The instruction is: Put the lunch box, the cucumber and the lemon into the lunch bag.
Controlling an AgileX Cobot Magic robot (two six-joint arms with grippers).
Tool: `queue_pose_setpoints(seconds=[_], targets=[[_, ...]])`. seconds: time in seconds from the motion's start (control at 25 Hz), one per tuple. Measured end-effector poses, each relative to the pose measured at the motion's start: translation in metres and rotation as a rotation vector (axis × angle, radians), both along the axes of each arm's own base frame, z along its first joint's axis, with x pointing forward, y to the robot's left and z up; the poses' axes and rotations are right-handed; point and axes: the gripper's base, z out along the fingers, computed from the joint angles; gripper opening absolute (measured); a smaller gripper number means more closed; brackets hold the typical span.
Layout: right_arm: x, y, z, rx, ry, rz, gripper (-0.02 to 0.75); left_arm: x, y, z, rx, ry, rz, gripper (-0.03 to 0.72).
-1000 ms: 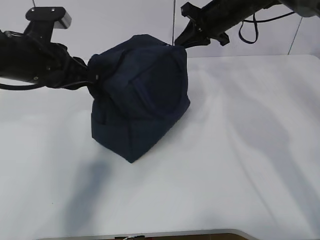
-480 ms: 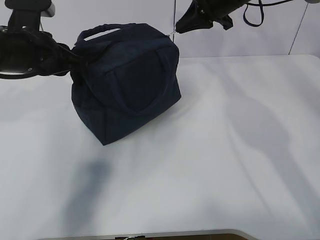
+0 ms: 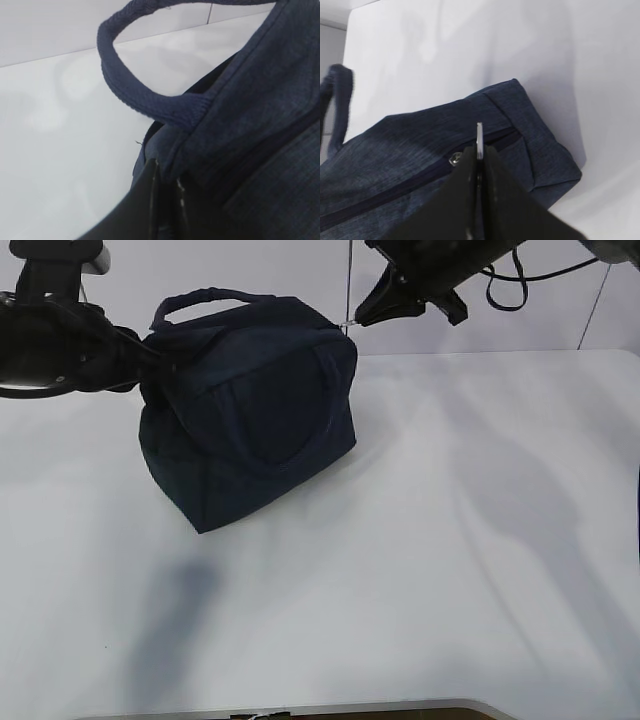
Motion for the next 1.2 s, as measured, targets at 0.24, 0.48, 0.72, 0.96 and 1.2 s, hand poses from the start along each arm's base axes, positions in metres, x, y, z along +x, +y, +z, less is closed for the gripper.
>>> queue_pose_setpoints(seconds=[0.24, 0.48, 0.72, 0.96, 1.2], targets=[[0.006, -0.006, -0.015, 0.040, 0.053, -0.027, 0.005, 0.000, 0.000, -0.001, 0.000, 0.001, 0.000, -0.012], [0.014, -0.007, -0.038, 0.118, 0.128, -0.061, 0.005, 0.000, 0.000, -0.001, 0.000, 0.001, 0.000, -0.012], [0.016, -0.011, -0.037, 0.211, 0.192, -0.115, 0.005, 0.000, 0.000, -0.001, -0.002, 0.009, -0.007, -0.012], [0.018, -0.013, -0.036, 0.299, 0.251, -0.153, 0.005, 0.000, 0.000, -0.001, -0.002, 0.009, -0.006, -0.012], [0.023, -0.007, -0.049, 0.455, 0.330, -0.151, 0.005, 0.000, 0.001, -0.001, -0.002, 0.009, -0.004, -0.013]])
